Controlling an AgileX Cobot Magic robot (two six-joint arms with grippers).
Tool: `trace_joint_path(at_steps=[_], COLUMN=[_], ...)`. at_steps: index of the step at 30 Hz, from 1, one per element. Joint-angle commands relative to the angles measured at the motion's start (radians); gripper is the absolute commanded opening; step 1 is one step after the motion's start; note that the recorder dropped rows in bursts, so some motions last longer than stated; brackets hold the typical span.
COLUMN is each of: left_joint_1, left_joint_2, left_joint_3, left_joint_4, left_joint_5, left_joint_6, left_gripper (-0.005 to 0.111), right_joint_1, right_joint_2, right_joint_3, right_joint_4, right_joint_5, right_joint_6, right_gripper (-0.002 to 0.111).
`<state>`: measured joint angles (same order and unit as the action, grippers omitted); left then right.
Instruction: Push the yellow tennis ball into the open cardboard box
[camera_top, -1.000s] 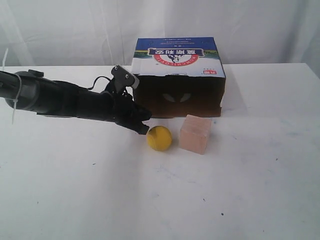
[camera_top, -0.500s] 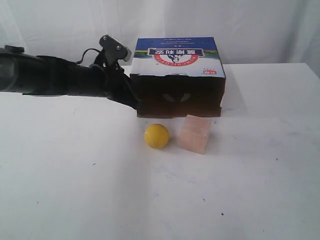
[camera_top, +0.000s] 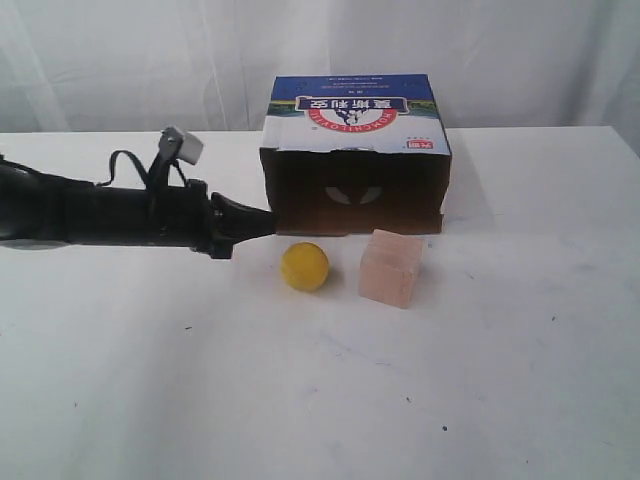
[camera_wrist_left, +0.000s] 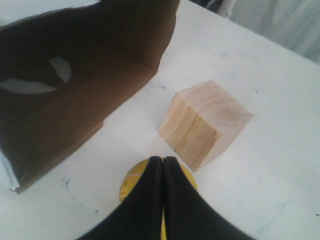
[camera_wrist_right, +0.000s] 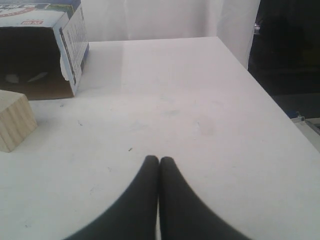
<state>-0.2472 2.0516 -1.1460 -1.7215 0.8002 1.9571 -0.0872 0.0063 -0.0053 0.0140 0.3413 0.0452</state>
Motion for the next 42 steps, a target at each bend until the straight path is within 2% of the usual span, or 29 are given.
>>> trace_joint_path(at_steps=[1,4,6,12,19,25,28,31,38,40,42], left_joint_1=[0.069,0.077,0.07,0.003,-0.044,-0.046,-0.048,-0.079,-0.198,-0.206,-0.198], left_joint_2=[0.069,0.084,0.088,0.114,0.162,0.193,0.193,0.193,0.195,0.214,0.247], left_joint_3=[-0.024,-0.024,-0.024,-0.026,-0.078,-0.084,-0.084,-0.084,-0.148,-0.198,-0.266], left_joint_4=[-0.023,-0.019,0.009,0.027,0.043,0.086,0.154,0.14,0.086,0.054,0.044], left_joint_5=[0.224,0.367,0.401,0.212,0.211,0.205,0.193,0.087,-0.244,-0.315,-0.322], left_joint_6=[0.058,0.058,0.08,0.142,0.131,0.111,0.103,0.096,0.16,0.16,0.16], left_gripper=[0.0,0.0,0.0,0.0,0.0,0.0,0.0,0.0,0.0,0.0,0.0], right_joint_1=[-0.004,-0.004,-0.004,-0.004,-0.004,-0.004,-0.004,-0.004,-0.004,-0.004,-0.004], right_joint_2=[-0.006,-0.006,-0.006,-0.006,-0.006,-0.006,-0.006,-0.006,-0.006,-0.006,-0.006], right_joint_3=[0.005,0.005,0.005,0.005,0.005,0.005,0.005,0.005,0.005,0.005,0.005], right_joint_4=[-0.006,-0.006,-0.006,-0.006,-0.006,-0.006,-0.006,-0.006,-0.006,-0.006,-0.006], right_joint_5=[-0.005,-0.005,-0.005,-0.005,-0.005,-0.005,-0.005,-0.005,-0.005,-0.005,-0.005], right_joint_6=[0.004,0.004,0.004,0.004,0.004,0.019,0.019,0.019,0.019,0.019,0.019], right_gripper=[0.0,0.0,0.0,0.0,0.0,0.0,0.0,0.0,0.0,0.0,0.0])
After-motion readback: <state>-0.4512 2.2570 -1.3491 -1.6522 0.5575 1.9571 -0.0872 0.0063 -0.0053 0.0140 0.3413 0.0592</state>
